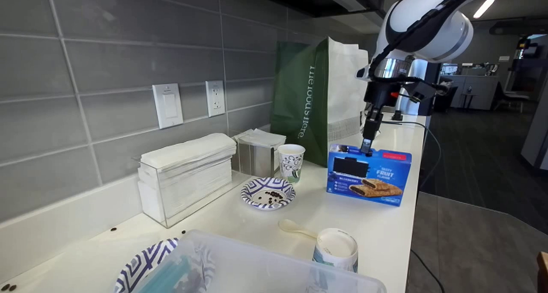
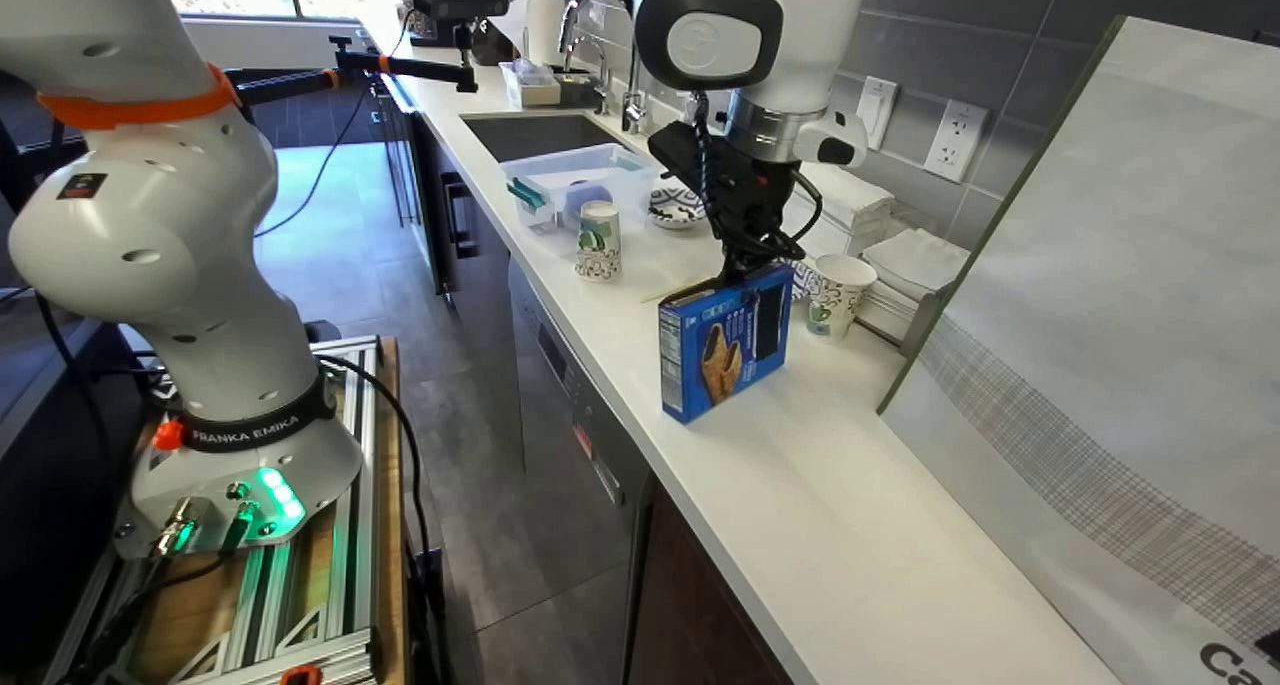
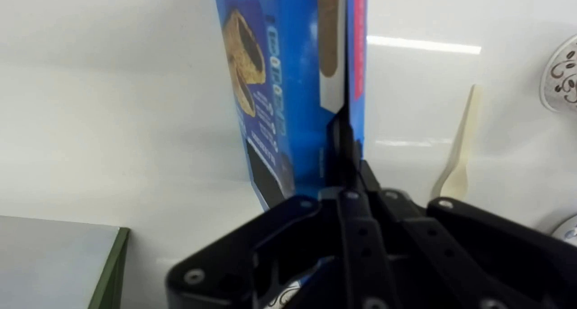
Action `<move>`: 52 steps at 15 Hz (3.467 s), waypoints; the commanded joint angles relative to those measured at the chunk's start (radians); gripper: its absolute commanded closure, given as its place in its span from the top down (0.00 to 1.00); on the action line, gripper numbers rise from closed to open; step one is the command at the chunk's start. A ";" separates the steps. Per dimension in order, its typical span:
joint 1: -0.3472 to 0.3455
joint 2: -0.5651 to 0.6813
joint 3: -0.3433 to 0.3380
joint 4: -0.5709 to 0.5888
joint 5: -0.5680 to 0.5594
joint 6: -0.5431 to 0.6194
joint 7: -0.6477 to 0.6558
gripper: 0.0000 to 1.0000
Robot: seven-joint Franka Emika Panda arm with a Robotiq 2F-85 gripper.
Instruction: Open the blue box
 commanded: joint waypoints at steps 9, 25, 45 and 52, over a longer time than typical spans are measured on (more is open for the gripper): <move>-0.007 -0.095 -0.007 -0.078 -0.265 -0.014 0.131 0.00; -0.042 -0.195 0.024 -0.165 -0.728 0.105 0.324 0.00; -0.061 0.076 0.031 -0.055 -1.542 0.078 1.139 0.00; -0.051 0.145 0.015 -0.021 -1.564 0.172 1.122 0.00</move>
